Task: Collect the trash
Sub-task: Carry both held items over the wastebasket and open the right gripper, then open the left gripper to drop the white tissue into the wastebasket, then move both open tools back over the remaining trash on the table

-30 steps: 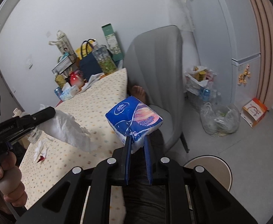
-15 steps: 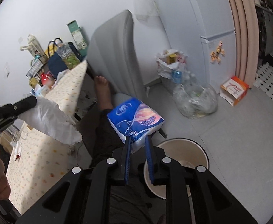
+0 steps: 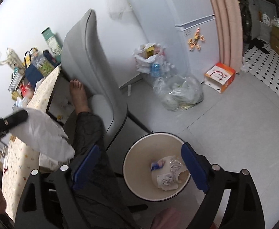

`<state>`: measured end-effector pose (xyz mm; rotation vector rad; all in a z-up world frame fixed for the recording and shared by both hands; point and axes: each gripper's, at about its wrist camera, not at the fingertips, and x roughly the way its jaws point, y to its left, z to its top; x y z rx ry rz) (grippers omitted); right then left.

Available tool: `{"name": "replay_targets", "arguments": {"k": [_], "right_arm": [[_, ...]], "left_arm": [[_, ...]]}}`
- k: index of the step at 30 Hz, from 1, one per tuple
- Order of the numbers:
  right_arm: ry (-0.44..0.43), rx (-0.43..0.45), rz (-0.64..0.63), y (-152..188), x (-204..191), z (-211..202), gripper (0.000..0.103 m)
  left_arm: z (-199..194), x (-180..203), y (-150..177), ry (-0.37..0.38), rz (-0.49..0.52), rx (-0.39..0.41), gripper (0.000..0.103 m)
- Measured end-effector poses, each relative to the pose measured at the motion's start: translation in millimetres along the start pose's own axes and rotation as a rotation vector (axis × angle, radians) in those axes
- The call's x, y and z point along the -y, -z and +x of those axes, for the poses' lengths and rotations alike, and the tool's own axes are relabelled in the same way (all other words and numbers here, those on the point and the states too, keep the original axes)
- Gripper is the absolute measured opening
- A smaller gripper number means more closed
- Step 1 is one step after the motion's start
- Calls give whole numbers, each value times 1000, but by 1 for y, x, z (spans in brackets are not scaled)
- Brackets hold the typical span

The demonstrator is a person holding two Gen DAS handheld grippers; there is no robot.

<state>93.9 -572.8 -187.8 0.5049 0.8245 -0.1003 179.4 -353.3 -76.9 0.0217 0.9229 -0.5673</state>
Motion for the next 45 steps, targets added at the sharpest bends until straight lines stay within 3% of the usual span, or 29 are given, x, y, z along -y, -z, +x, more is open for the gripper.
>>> {"name": "replay_targets", "arguments": {"k": [16, 17, 18, 20, 23, 27, 30, 38, 45], "right_arm": [[33, 52, 54, -12, 26, -22, 91], [34, 54, 53, -12, 25, -23, 91], [34, 56, 51, -13, 24, -24, 91], [33, 59, 44, -14, 21, -25, 91], [31, 60, 35, -15, 17, -26, 91], [21, 58, 18, -16, 7, -27, 91], [10, 59, -9, -16, -5, -28, 95], [-10, 69, -94, -17, -54, -37, 95], [-4, 102, -186, -12, -112, -48, 95]], "left_arm": [[75, 33, 6, 53, 36, -155, 5], [78, 34, 7, 62, 35, -167, 17], [80, 33, 8, 68, 30, -177, 44], [75, 29, 9, 55, 23, -153, 62], [65, 24, 7, 41, 24, -130, 65], [44, 10, 2, 12, 7, -77, 82], [25, -3, 0, -9, -12, -39, 88], [-33, -47, 0, -67, -93, 77, 96], [-86, -92, 9, -110, -183, 175, 97]]}}
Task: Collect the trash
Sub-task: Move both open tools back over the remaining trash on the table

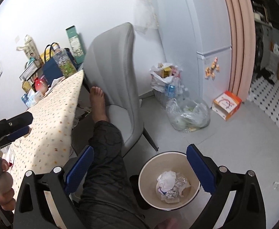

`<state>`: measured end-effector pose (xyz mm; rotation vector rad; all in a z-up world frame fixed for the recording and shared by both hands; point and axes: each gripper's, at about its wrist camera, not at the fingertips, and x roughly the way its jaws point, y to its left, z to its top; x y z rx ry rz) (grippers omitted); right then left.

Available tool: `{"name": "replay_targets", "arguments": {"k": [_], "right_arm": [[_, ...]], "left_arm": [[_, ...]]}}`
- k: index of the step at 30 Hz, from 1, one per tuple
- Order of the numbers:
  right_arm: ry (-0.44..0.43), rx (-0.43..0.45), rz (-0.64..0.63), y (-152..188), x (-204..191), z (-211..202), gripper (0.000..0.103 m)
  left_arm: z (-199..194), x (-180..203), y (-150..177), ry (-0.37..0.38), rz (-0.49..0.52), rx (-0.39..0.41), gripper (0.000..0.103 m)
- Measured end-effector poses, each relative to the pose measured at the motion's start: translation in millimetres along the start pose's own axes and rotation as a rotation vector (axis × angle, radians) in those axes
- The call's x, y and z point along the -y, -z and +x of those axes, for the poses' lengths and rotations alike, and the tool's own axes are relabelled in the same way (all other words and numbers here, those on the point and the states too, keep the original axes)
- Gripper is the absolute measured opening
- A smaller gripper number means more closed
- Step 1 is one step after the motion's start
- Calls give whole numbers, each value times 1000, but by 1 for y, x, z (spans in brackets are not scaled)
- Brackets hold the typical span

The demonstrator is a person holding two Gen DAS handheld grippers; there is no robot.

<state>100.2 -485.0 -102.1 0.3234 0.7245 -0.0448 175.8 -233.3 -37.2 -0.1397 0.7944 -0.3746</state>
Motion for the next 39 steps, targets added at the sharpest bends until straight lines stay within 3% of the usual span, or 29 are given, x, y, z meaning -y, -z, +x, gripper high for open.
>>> {"name": "replay_targets", "arguments": {"k": [9, 17, 24, 29, 36, 39], "right_arm": [[-27, 40, -104, -10, -75, -15, 95], [-149, 52, -239, -4, -140, -26, 95], [-200, 58, -360, 7, -187, -30, 95], [-262, 116, -458, 17, -219, -37, 95], [-346, 53, -479, 24, -253, -27, 95], [-362, 23, -487, 29, -265, -22, 95]], "left_arm": [[-51, -67, 8, -59, -106, 90, 97], [-88, -118, 23, -107, -181, 152, 97], [-116, -158, 39, -166, -238, 206, 97], [-134, -185, 51, -234, -276, 242, 97], [-156, -213, 66, -340, -302, 280, 97], [-159, -223, 71, -367, -285, 258, 97]]}}
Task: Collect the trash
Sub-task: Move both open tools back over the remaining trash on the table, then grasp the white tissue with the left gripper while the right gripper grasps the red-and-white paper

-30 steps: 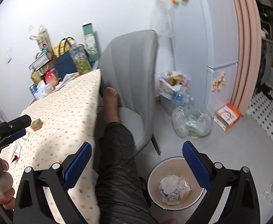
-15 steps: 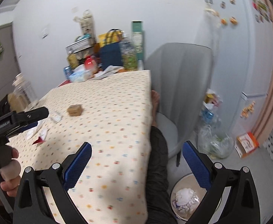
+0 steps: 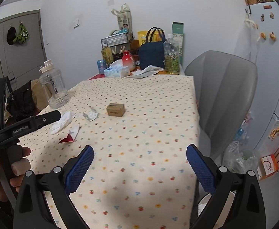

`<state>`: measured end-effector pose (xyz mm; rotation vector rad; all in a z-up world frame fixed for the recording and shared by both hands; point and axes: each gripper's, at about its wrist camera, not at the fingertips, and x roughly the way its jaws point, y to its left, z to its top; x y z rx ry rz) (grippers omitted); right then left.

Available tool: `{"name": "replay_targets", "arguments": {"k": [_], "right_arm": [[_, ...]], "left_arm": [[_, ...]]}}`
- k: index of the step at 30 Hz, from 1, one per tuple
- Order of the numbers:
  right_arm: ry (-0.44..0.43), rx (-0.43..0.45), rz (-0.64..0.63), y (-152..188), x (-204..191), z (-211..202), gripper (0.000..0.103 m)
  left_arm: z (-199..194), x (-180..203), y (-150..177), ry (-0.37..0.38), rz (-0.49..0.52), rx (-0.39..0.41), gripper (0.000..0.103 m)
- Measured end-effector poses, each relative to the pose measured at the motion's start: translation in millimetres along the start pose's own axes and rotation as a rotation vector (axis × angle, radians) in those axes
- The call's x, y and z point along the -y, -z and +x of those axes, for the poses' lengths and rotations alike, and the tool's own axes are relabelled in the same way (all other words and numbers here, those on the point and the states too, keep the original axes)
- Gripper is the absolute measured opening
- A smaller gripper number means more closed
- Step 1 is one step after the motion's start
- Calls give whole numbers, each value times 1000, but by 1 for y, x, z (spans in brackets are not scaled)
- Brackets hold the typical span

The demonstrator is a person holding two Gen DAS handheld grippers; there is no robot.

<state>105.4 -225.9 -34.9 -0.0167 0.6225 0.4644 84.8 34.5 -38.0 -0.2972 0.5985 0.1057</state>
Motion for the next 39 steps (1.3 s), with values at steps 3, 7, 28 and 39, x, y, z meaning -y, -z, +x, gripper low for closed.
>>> {"name": "replay_targets", "arguments": {"k": [3, 7, 28, 39], "right_arm": [[-12, 17, -20, -1, -13, 2, 95], [-25, 35, -31, -6, -25, 5, 95], [-167, -38, -74, -7, -75, 48, 89], [-191, -83, -49, -4, -72, 63, 77]], "left_arm": [[-3, -14, 0, -45, 4, 8, 97], [-8, -34, -2, -56, -7, 19, 97], [3, -114, 14, -54, -87, -69, 94], [43, -102, 5, -142, -17, -151, 68]]}}
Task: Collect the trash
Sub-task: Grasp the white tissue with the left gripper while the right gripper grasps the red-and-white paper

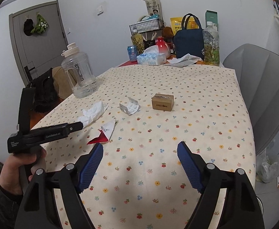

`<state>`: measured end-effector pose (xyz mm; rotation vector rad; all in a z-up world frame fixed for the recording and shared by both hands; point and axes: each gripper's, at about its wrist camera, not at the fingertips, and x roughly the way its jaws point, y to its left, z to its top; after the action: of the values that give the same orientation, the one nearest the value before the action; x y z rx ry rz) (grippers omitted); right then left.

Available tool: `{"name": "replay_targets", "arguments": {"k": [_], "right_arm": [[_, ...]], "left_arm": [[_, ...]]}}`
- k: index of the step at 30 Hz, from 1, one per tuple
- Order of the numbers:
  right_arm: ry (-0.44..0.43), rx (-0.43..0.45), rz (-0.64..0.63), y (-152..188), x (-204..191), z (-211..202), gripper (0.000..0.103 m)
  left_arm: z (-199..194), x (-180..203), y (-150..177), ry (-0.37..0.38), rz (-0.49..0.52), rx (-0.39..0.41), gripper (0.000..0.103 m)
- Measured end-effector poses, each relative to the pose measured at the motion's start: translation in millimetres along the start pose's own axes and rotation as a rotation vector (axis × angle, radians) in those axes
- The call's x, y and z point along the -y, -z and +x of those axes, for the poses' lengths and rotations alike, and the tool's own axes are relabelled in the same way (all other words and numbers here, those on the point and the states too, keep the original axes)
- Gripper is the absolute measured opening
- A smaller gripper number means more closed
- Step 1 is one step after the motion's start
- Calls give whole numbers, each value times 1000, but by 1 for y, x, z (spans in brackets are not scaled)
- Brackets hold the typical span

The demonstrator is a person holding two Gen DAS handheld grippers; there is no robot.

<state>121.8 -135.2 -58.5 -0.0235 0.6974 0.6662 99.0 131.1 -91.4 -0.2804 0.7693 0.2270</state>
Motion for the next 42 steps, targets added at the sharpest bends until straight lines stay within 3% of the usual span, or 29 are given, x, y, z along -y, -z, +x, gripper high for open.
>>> {"name": "replay_targets", "arguments": {"k": [2, 6, 7, 8, 9, 22, 34, 38, 42], "right_arm": [[-7, -6, -2, -1, -2, 3, 76], [-18, -17, -12, -3, -7, 7, 75], [-21, -23, -18, -3, -9, 10, 74], [-24, -28, -22, -4, -11, 12, 73], [-29, -36, -28, -4, -14, 15, 72], [-77, -128, -127, -9, -72, 63, 68], [4, -196, -175, -11, -96, 105, 65], [33, -237, -186, -8, -99, 117, 32], [28, -230, -188, -6, -99, 114, 16]], "left_arm": [[7, 3, -6, -27, 19, -8, 65], [24, 4, -10, -51, 36, -73, 47], [24, 4, -11, -58, 40, -69, 38], [24, 4, -11, -76, 42, -70, 11], [24, 2, -10, -92, 37, -72, 5], [-27, -26, 1, -18, -43, 49, 5], [-35, -35, 9, 1, -67, 54, 5], [-35, -32, 10, 10, -64, 49, 5], [-37, -26, 9, 17, -49, 53, 5]]}}
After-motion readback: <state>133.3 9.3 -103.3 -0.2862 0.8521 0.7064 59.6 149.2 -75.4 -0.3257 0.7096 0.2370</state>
